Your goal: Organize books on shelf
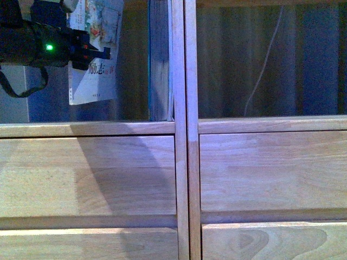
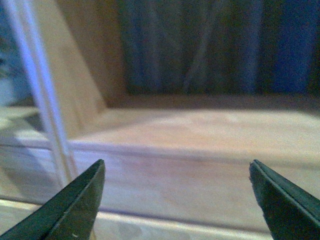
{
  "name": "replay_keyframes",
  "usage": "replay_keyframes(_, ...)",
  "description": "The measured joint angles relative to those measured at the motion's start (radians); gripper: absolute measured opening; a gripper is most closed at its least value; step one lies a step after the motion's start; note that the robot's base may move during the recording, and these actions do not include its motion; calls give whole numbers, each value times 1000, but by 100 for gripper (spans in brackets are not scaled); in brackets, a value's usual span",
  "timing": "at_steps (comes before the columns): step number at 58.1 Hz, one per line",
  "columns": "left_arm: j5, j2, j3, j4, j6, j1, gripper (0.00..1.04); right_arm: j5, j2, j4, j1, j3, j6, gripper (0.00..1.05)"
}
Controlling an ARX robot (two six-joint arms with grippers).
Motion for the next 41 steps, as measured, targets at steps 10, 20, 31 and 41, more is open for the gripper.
replay_keyframes(10,-23,93,130,-28,31,-14,7,167,-94,-92,70,-171,-71,57)
replay_keyframes(20,-84,156,248,-100,37,-61,7,216,-196,-24,123,-348,-89,24)
replay_keyframes(31,-195,185,295,-168,65,-101,7,320,-270,8,226,-447,-97,3)
replay_keyframes(41,-230,206,295,-184,75,-122,7,331,-316,21,238,-517,-97,3)
